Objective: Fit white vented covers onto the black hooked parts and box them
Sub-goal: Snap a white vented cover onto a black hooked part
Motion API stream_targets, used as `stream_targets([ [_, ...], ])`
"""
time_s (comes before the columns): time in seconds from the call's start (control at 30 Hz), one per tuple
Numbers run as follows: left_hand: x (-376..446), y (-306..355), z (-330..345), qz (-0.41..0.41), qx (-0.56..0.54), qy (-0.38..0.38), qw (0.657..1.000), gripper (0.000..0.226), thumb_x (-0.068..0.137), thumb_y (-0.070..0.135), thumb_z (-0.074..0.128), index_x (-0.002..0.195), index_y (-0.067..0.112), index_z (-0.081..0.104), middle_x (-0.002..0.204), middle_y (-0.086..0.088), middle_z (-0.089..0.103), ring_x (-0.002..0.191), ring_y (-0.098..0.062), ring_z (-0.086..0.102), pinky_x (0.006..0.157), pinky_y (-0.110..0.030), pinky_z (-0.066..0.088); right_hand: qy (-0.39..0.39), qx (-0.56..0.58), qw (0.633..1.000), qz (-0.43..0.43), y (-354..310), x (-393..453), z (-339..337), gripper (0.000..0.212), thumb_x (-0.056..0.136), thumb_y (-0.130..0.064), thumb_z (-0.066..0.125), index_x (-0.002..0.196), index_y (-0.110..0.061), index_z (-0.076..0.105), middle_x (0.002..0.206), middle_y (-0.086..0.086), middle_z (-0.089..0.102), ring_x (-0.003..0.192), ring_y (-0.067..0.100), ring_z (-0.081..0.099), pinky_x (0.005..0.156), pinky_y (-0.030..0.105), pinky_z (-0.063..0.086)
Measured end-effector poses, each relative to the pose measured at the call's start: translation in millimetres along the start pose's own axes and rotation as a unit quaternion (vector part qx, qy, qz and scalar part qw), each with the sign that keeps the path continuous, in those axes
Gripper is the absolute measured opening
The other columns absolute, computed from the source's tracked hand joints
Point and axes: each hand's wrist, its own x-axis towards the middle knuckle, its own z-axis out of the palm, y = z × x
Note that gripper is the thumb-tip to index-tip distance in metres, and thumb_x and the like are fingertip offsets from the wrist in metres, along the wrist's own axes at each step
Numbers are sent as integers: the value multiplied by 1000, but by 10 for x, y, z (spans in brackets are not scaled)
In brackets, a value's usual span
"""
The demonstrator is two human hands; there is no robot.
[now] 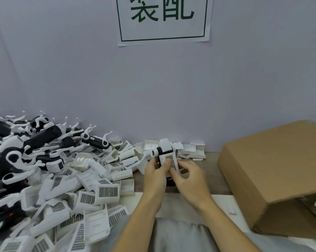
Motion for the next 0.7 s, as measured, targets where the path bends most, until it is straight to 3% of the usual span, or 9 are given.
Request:
stream_targets([
  [0.1,0,-10,-1,0,-5,-21,1000,17,98,15,59,106,17,74,97,-4,78,86,-15,75,62,-23,57,-28,177,982,61,-39,17,-41,21,100,-27,57,100,-23,77,98,-1,77,95,14,72,82,31,56],
  [0.2,-4,-39,26,2,7,-53,999,17,98,28,61,100,22,77,99,-4,78,92,-18,75,71,-34,61,-21,243,964,109,-67,34,-64,29,100,-32,56,97,-14,78,93,4,78,90,18,75,76,31,60],
  [0.37,14,-58,25,43,59,-30,997,25,102,24,56,97,8,74,91,-11,77,85,-20,74,77,-35,59,-20,250,957,143,-42,45,-39,31,101,-29,56,89,-12,79,88,6,78,85,21,76,70,36,62],
  [0.5,-2,-66,33,74,126,-8,989,29,102,24,57,87,6,74,75,-2,74,67,-7,68,59,-19,52,25,170,976,134,-4,75,-19,30,100,-30,58,82,-17,78,78,-2,77,77,15,75,67,33,59],
  [0.57,-10,-48,38,72,121,-6,990,29,101,25,57,87,7,75,75,-1,75,66,-5,68,58,-17,51,34,170,977,122,-2,68,-12,29,99,-32,59,81,-19,78,78,-3,77,78,15,75,71,34,60],
  [0.63,-10,-39,43,49,90,-23,994,27,102,27,56,93,11,77,85,-4,78,78,-11,73,67,-25,57,43,185,976,108,-8,60,0,28,99,-33,60,82,-19,78,80,-3,78,79,14,75,74,35,60],
  [0.7,-17,-39,52,12,56,-54,997,22,101,28,58,99,17,77,94,-7,78,90,-20,74,78,-43,60,46,200,973,104,-8,60,14,29,99,-35,58,88,-19,79,84,-1,78,83,15,75,77,37,60],
])
